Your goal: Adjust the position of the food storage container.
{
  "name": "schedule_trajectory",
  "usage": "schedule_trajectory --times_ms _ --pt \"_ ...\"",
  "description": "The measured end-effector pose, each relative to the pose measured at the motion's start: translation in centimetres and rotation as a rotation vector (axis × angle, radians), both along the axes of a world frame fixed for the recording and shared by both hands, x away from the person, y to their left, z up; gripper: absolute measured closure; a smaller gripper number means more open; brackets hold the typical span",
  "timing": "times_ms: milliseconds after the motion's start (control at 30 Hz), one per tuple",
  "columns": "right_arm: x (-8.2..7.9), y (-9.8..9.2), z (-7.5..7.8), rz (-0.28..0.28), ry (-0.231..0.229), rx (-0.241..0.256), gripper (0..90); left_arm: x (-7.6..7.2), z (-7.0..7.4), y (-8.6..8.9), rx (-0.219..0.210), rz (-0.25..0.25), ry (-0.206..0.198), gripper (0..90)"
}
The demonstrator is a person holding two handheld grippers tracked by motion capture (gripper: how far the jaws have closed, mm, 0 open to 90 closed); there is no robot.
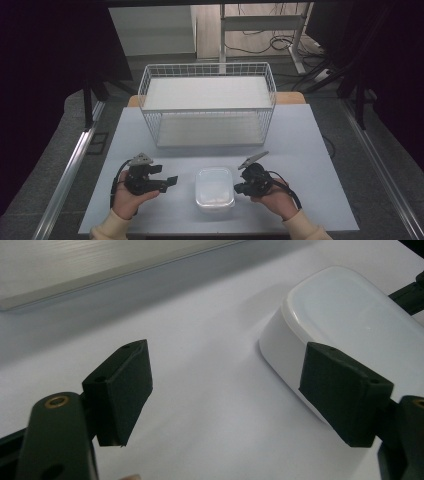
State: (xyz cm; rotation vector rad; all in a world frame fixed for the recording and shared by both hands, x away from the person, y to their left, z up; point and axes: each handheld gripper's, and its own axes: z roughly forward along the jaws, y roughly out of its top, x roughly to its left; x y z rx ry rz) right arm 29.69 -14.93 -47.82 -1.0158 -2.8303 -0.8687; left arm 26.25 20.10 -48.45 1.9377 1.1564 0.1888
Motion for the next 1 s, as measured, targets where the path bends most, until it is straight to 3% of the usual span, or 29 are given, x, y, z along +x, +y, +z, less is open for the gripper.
schedule_trajectory --times_ms 433,567,800,867,1000 --pt "-0.1 0.7 -0.2 0.018 0.001 0.025 89.7 0.0 0.0 0.0 -0.002 0.005 -0.001 20.7" --pt "-0.3 -0.4 0.1 -0.008 -0.023 0.041 89.7 -0.1 0.2 0.1 -0.011 0.009 0.000 20.6" --pt "-0.8 -3.7 1.0 -0.107 -0.092 0.125 89.6 -0.1 0.2 0.2 -0.020 0.012 0.007 20.7" --pt "-0.9 -4.6 0.9 -0.120 -0.104 0.150 83.7 -0.1 0.2 0.2 -0.027 0.014 0.008 20.7" --pt "-1.3 -5.6 0.5 -0.148 -0.141 0.174 53.5 -0.2 0.3 0.4 -0.037 0.021 0.014 20.7"
